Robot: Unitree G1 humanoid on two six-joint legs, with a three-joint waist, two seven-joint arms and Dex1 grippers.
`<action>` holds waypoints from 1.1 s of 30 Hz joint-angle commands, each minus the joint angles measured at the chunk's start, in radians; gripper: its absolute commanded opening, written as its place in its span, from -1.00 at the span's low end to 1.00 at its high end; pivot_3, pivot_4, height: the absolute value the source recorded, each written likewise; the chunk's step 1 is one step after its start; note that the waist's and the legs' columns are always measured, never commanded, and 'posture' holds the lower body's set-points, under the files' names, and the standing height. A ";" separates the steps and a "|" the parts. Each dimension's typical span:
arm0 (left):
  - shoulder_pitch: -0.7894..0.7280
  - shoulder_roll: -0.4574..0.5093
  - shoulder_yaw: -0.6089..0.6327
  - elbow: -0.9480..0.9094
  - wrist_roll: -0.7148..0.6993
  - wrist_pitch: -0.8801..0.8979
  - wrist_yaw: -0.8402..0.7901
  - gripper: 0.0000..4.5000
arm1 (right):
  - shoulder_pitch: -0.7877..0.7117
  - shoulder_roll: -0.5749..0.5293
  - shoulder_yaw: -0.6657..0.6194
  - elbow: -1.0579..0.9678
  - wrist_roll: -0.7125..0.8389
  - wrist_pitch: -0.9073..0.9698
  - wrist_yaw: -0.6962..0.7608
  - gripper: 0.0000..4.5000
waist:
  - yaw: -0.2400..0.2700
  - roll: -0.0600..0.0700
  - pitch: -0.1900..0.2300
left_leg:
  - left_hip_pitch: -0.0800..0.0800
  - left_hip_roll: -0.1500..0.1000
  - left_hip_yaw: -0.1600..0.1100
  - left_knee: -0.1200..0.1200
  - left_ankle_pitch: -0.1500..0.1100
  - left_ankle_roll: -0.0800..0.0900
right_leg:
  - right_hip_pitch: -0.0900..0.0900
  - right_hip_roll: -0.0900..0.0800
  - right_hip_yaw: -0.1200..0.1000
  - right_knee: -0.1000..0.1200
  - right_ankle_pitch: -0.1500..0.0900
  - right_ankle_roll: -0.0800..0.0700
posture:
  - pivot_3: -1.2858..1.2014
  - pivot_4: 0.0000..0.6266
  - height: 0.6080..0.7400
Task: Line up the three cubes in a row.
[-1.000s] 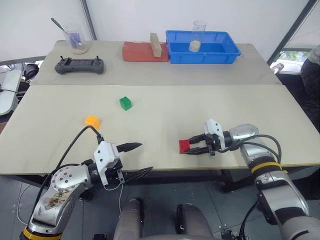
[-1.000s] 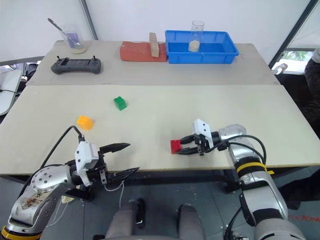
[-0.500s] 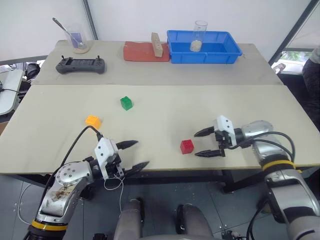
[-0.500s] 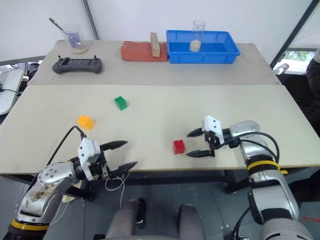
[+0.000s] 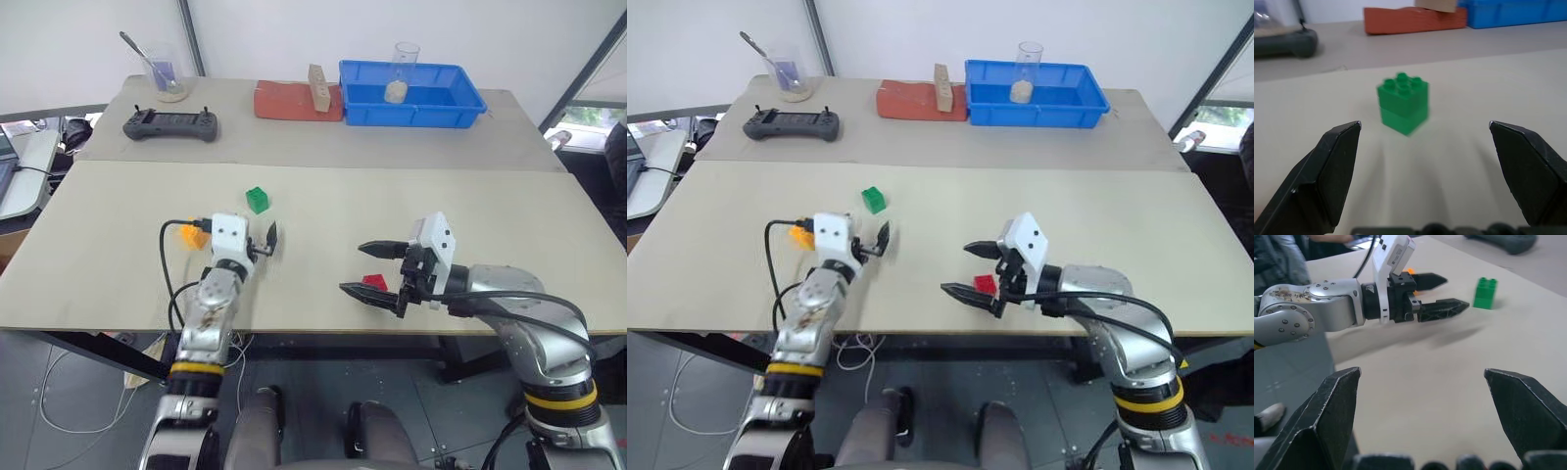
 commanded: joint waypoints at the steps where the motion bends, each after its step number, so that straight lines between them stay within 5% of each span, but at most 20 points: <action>1: -0.100 -0.029 0.018 0.145 0.015 -0.054 0.062 1.00 | -0.020 -0.005 -0.040 -0.046 0.027 0.022 -0.051 0.99 | 0.001 0.000 0.000 | 0.000 0.000 0.000 0.000 0.000 0.000 | 0.000 0.000 0.000 0.000 0.000 0.001 | 0.03 -0.52 1.00; 16: -0.401 -0.125 0.100 0.639 -0.016 -0.140 0.240 1.00 | -0.021 -0.040 -0.066 -0.096 0.071 0.051 -0.127 0.99 | 0.001 -0.001 0.001 | -0.001 0.000 -0.002 0.001 0.000 0.000 | 0.000 0.001 0.000 0.000 0.001 0.002 | 0.03 -0.52 1.00; 20: -0.446 -0.123 0.115 0.709 -0.020 -0.156 0.277 0.42 | -0.013 -0.047 -0.073 -0.108 0.082 0.061 -0.144 1.00 | 0.001 -0.001 0.001 | -0.001 0.000 -0.002 0.001 0.000 0.000 | 0.000 0.001 0.000 0.000 0.001 0.002 | 0.03 -0.52 1.00; 24: -0.486 -0.114 0.128 0.778 -0.023 -0.179 0.286 -0.45 | -0.009 -0.053 -0.077 -0.120 0.098 0.071 -0.161 1.00 | 0.001 -0.001 0.001 | -0.001 0.000 -0.002 0.001 0.000 0.000 | 0.000 0.001 0.000 0.000 0.001 0.002 | 0.03 -0.52 1.00; 33: -0.502 -0.100 0.135 0.813 -0.030 -0.197 0.248 -0.45 | -0.012 -0.062 -0.075 -0.126 0.117 0.080 -0.185 1.00 | -0.001 -0.001 0.001 | -0.001 0.000 -0.002 0.001 0.000 0.000 | 0.000 0.002 0.000 0.000 0.001 0.002 | 0.03 -0.52 1.00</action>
